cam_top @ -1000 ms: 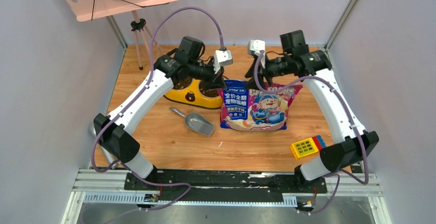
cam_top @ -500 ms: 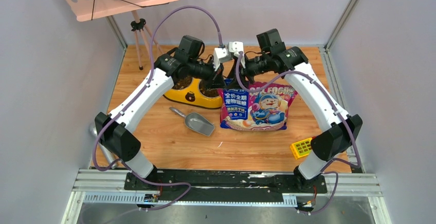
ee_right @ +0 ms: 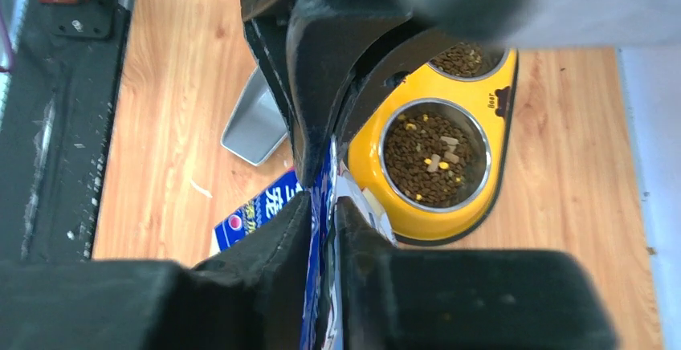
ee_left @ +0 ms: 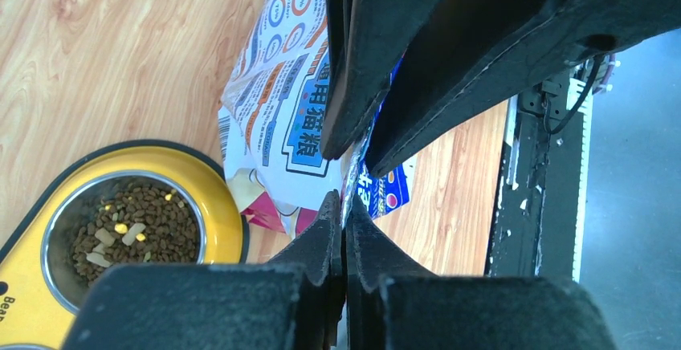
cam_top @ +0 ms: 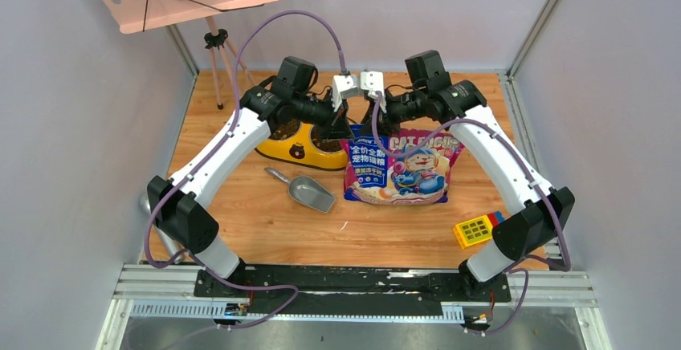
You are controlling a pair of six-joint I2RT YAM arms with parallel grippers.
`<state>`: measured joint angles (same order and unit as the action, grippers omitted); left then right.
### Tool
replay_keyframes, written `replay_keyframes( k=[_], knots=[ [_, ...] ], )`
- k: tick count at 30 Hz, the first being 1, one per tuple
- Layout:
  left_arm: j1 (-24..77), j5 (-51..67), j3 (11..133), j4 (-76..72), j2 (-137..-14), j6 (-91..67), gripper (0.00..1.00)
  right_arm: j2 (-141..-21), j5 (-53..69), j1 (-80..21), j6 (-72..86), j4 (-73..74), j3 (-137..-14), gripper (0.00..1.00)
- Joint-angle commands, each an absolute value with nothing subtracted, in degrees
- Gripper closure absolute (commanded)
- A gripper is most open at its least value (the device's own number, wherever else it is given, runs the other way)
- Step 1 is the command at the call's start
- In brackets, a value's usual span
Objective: Serve the pet food
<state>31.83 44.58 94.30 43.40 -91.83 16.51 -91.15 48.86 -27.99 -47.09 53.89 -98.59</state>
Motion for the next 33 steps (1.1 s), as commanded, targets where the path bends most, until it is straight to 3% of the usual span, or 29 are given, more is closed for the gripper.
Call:
replay_keyframes(
  k=[1, 4, 7, 10, 12, 15, 17, 18, 19, 20, 22, 24, 25, 28, 30, 32, 33],
  knots=[
    [31.63, 48.41, 94.91, 38.32, -87.92, 15.27, 1.00, -88.90, 43.82, -28.21, -47.77, 55.90, -96.48, 0.73],
    [31.55, 48.39, 94.65, 38.28, -87.77, 15.36, 1.00, -87.96, 42.08, -28.21, -49.03, 55.88, -95.12, 0.73],
    [31.55, 48.43, 94.27, 38.24, -87.59, 15.35, 1.00, -87.56, 41.38, -28.21, -49.22, 56.05, -94.60, 1.00],
    [31.43, 48.43, 94.02, 38.20, -87.34, 15.55, 1.00, -87.24, 40.68, -28.19, -49.18, 56.37, -94.23, 0.98],
    [31.27, 48.46, 94.03, 38.28, -87.24, 15.67, 1.00, -87.20, 39.46, -28.23, -48.76, 56.40, -93.88, 0.86],
    [30.80, 48.35, 93.96, 38.55, -87.19, 15.89, 1.00, -86.78, 37.94, -28.13, -48.98, 56.54, -93.42, 0.90],
    [30.61, 48.34, 93.83, 38.66, -87.11, 15.84, 1.00, -86.50, 36.83, -27.96, -48.64, 56.51, -93.44, 0.81],
    [30.51, 48.38, 93.76, 38.66, -87.04, 15.87, 1.00, -86.44, 36.55, -27.70, -48.53, 56.57, -93.62, 0.85],
    [30.44, 48.42, 93.60, 38.67, -86.98, 15.94, 1.00, -86.46, 36.90, -27.38, -48.70, 57.01, -93.92, 0.97],
    [30.42, 48.42, 93.56, 38.63, -86.89, 15.97, 1.00, -86.33, 37.68, -26.88, -48.77, 57.53, -94.32, 1.00],
    [30.28, 48.41, 93.26, 38.69, -86.67, 16.04, 1.00, -86.32, 37.71, -26.22, -47.77, 57.95, -94.94, 0.99],
    [30.10, 48.42, 93.05, 38.79, -86.52, 16.08, 1.00, -86.60, 35.40, -26.11, -46.52, 57.95, -95.49, 0.83],
    [29.96, 48.43, 92.94, 38.88, -86.50, 16.15, 1.00, -86.63, 35.09, -25.80, -46.23, 58.09, -95.75, 0.81],
    [29.57, 48.27, 92.60, 38.86, -86.25, 16.31, 1.00, -86.43, 37.14, -23.45, -45.42, 58.75, -96.97, 0.82],
    [29.06, 48.25, 92.48, 38.84, -86.18, 16.32, 1.00, -86.59, 39.25, -22.31, -47.48, 61.61, -97.96, 0.99],
    [28.70, 48.25, 92.42, 38.73, -86.14, 16.33, 1.00, -86.94, 39.89, -21.79, -49.43, 64.45, -98.70, 1.00],
    [28.59, 48.25, 92.40, 38.75, -86.20, 16.41, 1.00, -86.96, 39.59, -21.65, -49.37, 64.99, -98.78, 0.95]
  ],
)
